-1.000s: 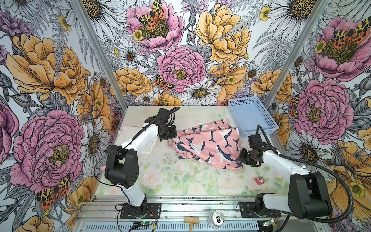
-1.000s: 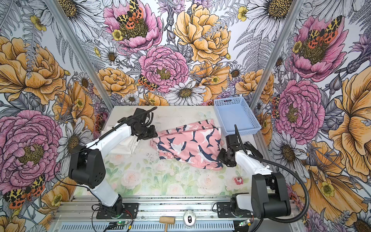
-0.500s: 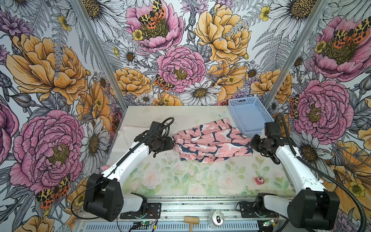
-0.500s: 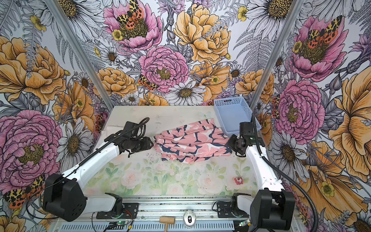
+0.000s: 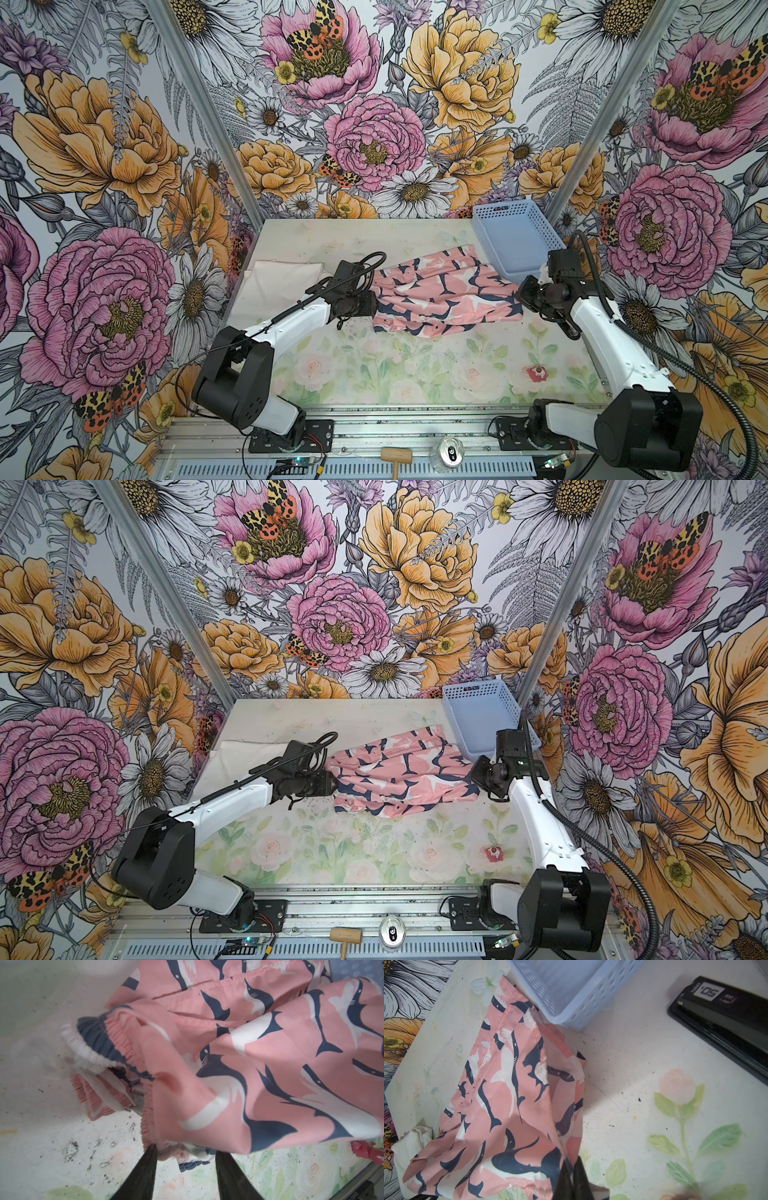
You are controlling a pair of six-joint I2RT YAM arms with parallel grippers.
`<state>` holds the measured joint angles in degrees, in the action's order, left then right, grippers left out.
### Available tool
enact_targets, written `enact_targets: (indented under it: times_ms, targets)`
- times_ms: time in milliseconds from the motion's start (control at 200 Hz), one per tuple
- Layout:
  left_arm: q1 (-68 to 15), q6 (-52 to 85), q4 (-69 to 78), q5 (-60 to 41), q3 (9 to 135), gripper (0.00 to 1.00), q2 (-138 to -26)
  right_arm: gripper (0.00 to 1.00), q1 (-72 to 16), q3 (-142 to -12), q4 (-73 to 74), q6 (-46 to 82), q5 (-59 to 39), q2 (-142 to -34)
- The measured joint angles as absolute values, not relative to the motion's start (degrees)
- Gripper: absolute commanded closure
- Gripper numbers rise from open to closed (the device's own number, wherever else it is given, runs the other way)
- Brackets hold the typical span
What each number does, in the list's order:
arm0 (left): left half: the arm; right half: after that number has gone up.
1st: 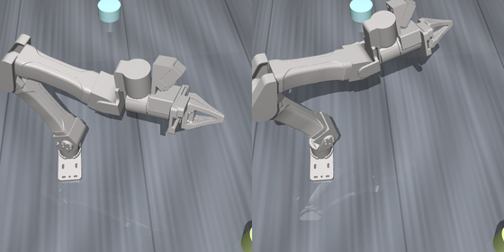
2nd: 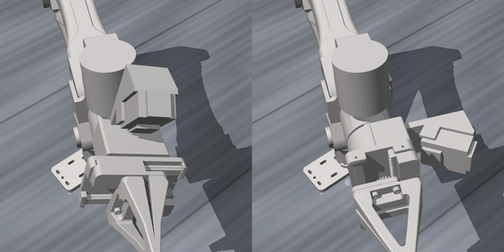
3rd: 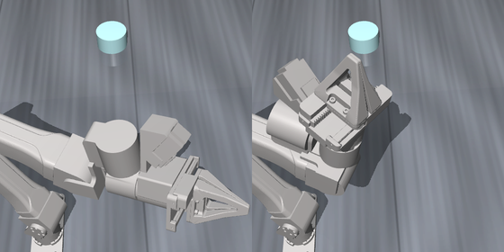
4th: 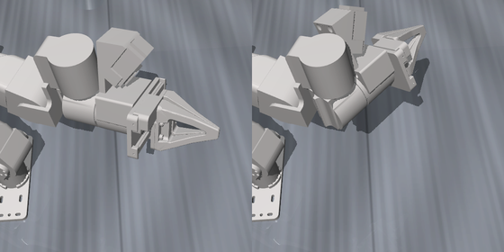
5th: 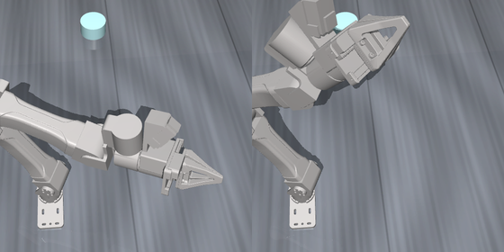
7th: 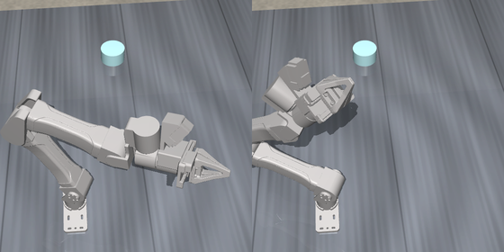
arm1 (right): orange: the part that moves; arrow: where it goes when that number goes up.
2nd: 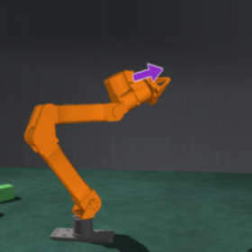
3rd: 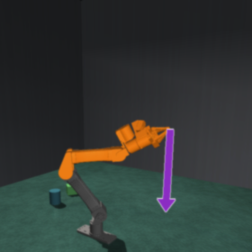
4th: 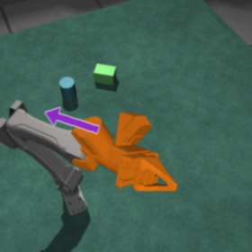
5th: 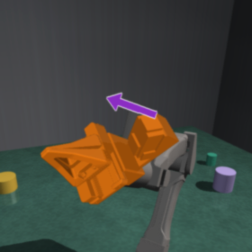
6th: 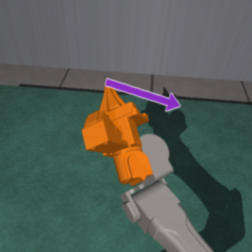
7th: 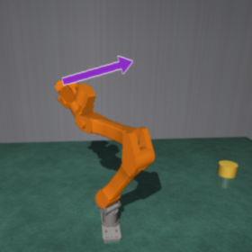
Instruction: Fold and stack the mixed laundry pile
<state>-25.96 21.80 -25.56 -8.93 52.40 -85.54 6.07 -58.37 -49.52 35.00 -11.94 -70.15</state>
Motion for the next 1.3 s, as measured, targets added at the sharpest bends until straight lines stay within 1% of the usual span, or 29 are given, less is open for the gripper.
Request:
enact_targets:
  times_ms: [75, 160, 230, 410, 515, 610, 680, 720, 796, 826, 881, 936, 1041, 1136, 1226, 1301]
  targets:
    - [-26.0, 21.8, -24.9, -8.0, 51.9, 0.53, -86.0, 1.00, 6.3, -58.4, -49.5, 35.0, -12.1, -70.1]
    - [-26.0, 21.9, -24.6, -6.7, 50.9, 0.50, -85.9, 1.00, 6.3, -58.4, -49.5, 35.0, -12.3, -70.1]
    - [-26.0, 22.1, -24.6, -5.7, 49.4, 0.49, -85.1, 1.00, 6.3, -58.4, -49.5, 35.0, -12.5, -70.1]
    - [-25.6, 22.0, -24.0, -4.7, 46.5, 0.42, -82.6, 1.00, 6.3, -58.4, -49.5, 35.0, -13.0, -70.1]
    - [-25.4, 21.9, -22.9, -4.8, 46.7, 0.39, -83.5, 1.00, 6.4, -58.4, -49.5, 35.0, -13.2, -70.0]
    - [-25.6, 21.5, -22.1, -4.9, 48.0, 0.39, -86.4, 1.00, 6.5, -58.4, -49.5, 34.9, -13.3, -69.8]
    - [-25.8, 20.8, -21.3, -4.9, 49.1, 0.43, -89.1, 1.00, 6.7, -58.4, -49.5, 34.9, -13.3, -69.5]
    - [-26.1, 20.6, -20.9, -5.0, 49.5, 0.48, -90.5, 1.00, 6.8, -58.4, -49.5, 34.9, -13.3, -69.4]
    - [-26.1, 19.8, -20.7, -5.1, 49.7, 0.71, -91.7, 1.00, 6.9, -58.4, -49.5, 34.9, -13.3, -69.3]
    - [-26.2, 20.1, -20.7, -5.1, 49.7, 0.78, -91.7, 1.00, 6.9, -58.4, -49.5, 34.9, -13.3, -69.2]
    - [-26.4, 20.3, -20.5, -5.3, 49.7, 0.90, -91.5, 1.00, 7.0, -58.4, -49.5, 34.9, -13.4, -69.0]
    - [-26.7, 19.6, -20.5, -5.4, 49.8, 1.00, -91.0, 1.00, 7.0, -58.4, -49.6, 34.9, -13.4, -68.9]
    - [-26.8, 19.5, -21.9, -5.4, 50.1, 1.00, -88.6, 1.00, 7.1, -58.5, -49.6, 34.9, -13.6, -68.6]
    - [-26.8, 19.2, -26.4, -5.4, 52.3, 1.00, -84.9, 1.00, 7.2, -60.1, -51.0, 34.4, -13.8, -68.6]
    - [-26.8, 18.1, -33.2, -5.3, 58.0, 1.00, -80.8, 1.00, 7.3, -64.9, -53.2, 33.3, -13.9, -68.5]
    - [-26.7, 17.0, -39.7, -5.3, 65.5, 1.00, -77.7, 1.00, 7.8, -70.7, -55.0, 32.0, -14.2, -68.2]
